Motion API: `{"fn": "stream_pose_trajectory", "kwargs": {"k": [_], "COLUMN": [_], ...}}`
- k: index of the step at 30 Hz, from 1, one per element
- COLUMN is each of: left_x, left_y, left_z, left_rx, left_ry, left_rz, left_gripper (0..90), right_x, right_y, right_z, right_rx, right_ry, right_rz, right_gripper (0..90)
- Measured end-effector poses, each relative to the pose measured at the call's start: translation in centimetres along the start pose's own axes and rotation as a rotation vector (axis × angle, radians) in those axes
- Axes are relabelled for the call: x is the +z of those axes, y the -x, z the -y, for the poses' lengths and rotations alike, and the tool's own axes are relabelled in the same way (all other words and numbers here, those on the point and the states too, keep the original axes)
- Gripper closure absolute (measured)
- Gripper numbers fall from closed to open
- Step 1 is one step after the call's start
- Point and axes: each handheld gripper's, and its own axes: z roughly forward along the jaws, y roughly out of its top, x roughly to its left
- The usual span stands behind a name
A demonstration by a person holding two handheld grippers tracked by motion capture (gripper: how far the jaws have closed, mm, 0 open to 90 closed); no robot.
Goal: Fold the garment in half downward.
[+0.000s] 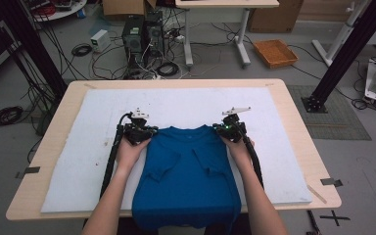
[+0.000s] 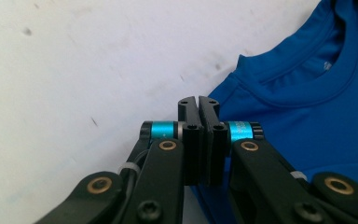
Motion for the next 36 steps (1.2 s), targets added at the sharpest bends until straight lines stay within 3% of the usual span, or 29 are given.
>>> {"fn": "stream_pose_trajectory", "kwargs": {"k": [2,3,7,10,14,17,21,28,33,36], "left_x": [0.3,0.4,-0.1,-0.6,-2.0,-3.7,-5.4,-7.6,-9.5,-10.0], "left_y": [-0.6,-1.1,-1.8,-1.8,-1.2,-0.1,0.8,2.5,4.4,5.1], "left_z": [-0.7,-1.4,-2.1,-2.3,-2.6,-2.6,-2.1,-0.8,1.2,1.9], "left_rx": [-0.010,-0.007,-0.011,-0.004,0.035,0.083,0.082,0.147,0.196,0.215], "left_ry": [0.004,0.035,0.077,0.096,0.104,0.132,0.176,0.176,0.189,0.183], "left_rz": [-0.002,-0.009,-0.014,-0.014,0.005,0.018,0.056,0.071,0.095,0.102], "left_gripper": [88.0,88.0,88.0,88.0,88.0,88.0,88.0,88.0,88.0,88.0], "right_x": [0.2,0.3,0.0,-0.3,-1.2,-2.5,-4.2,-7.0,-9.3,-9.9], "right_y": [0.5,0.8,1.0,0.8,0.0,-0.7,-1.4,-2.9,-4.6,-5.0], "right_z": [-0.8,-1.7,-3.4,-3.8,-3.9,-3.4,-2.7,-1.3,1.0,1.8], "right_rx": [0.006,0.004,-0.004,-0.012,-0.035,-0.041,-0.058,-0.109,-0.164,-0.167], "right_ry": [0.017,0.030,0.053,0.066,0.082,0.108,0.138,0.171,0.193,0.197], "right_rz": [0.003,0.003,0.012,0.009,0.000,-0.017,-0.040,-0.060,-0.081,-0.091], "right_gripper": [89.7,89.8,89.7,89.7,89.7,89.7,89.7,89.7,89.7,89.7]}}
